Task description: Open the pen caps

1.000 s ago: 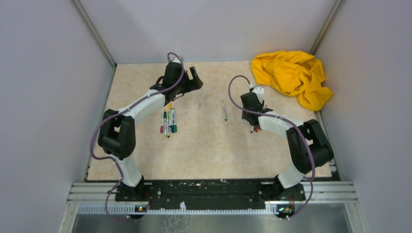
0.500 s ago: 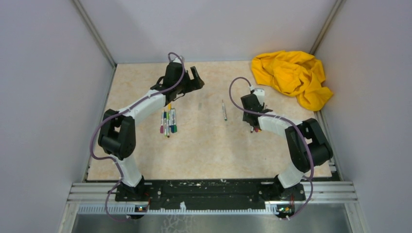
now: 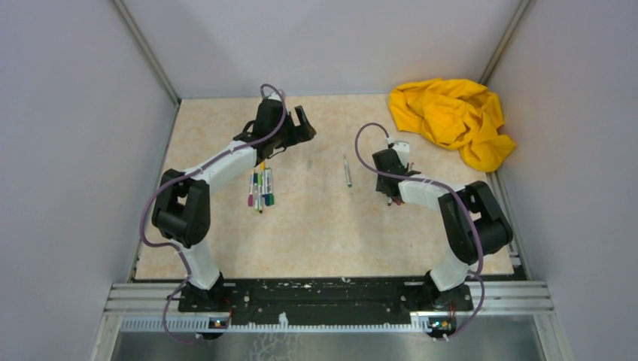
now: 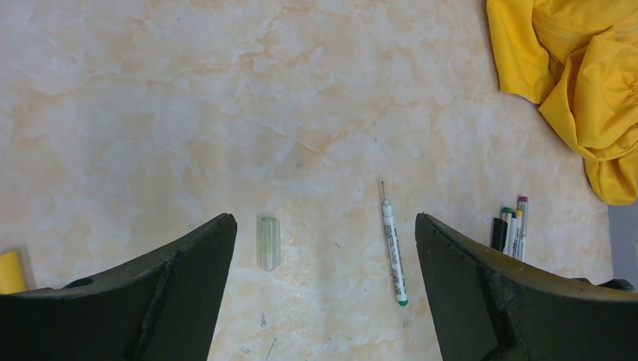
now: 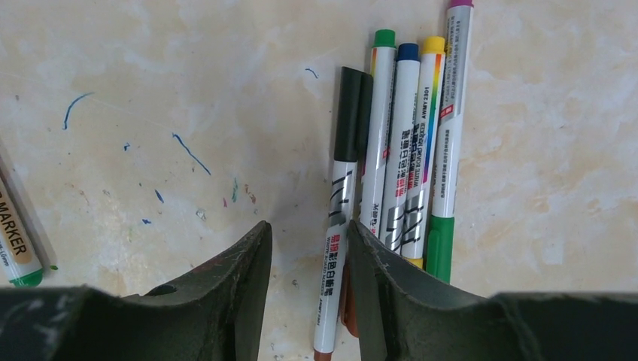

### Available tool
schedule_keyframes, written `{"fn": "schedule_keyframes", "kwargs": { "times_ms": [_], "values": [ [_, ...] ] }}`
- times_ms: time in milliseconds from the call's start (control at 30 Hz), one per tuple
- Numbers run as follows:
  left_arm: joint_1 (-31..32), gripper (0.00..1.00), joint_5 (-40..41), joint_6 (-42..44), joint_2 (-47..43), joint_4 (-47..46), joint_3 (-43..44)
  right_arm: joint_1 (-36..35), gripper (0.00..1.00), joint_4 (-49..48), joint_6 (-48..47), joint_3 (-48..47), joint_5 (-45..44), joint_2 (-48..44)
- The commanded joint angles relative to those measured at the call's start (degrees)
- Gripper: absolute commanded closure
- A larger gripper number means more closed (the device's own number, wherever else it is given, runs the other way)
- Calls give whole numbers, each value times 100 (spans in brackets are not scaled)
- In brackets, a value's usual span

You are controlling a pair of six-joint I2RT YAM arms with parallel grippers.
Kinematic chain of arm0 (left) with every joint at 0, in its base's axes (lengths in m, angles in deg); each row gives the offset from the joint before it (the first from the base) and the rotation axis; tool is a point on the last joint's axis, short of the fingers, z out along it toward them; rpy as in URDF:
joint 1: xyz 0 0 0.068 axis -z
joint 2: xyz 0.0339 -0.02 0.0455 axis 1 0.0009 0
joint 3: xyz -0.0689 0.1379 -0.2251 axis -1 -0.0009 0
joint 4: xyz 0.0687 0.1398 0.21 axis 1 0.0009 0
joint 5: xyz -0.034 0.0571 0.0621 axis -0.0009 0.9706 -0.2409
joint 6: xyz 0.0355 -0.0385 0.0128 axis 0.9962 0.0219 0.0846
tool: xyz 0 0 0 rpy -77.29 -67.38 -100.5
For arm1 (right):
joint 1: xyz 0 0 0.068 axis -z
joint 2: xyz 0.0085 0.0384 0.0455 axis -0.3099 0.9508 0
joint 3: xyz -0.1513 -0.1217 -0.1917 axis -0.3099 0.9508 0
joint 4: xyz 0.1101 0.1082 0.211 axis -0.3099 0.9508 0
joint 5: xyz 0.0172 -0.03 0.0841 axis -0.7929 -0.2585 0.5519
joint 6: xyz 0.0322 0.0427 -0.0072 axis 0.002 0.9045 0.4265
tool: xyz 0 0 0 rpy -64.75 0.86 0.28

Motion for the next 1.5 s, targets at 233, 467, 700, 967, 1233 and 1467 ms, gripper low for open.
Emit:
{"fn": "schedule_keyframes", "kwargs": {
  "times_ms": [233, 467, 700, 967, 1233, 1467],
  "values": [
    [22, 6, -97, -64, -246, -225, -77, 52, 65, -10, 203, 94, 197, 161],
    [22, 6, -117, -82, -210, -259, -94, 50, 100, 170, 192, 79, 345, 196],
    [19, 5, -769, -83, -222, -269, -41, -215, 100, -617, -532, 419, 894, -661],
    [3, 7, -2272, -829, 68, -955, -263, -610, 100, -1048, -816, 74, 2271, -1039],
    [23, 11, -2902, -1263, 229, -1290, -455, -838, 100, -1382, -723, -341, 2880, -778],
    [57, 16, -3118, -1424, 421, -1403, -501, -1022, 100, -1384, -653, -831, 3019, -462]
  ]
}}
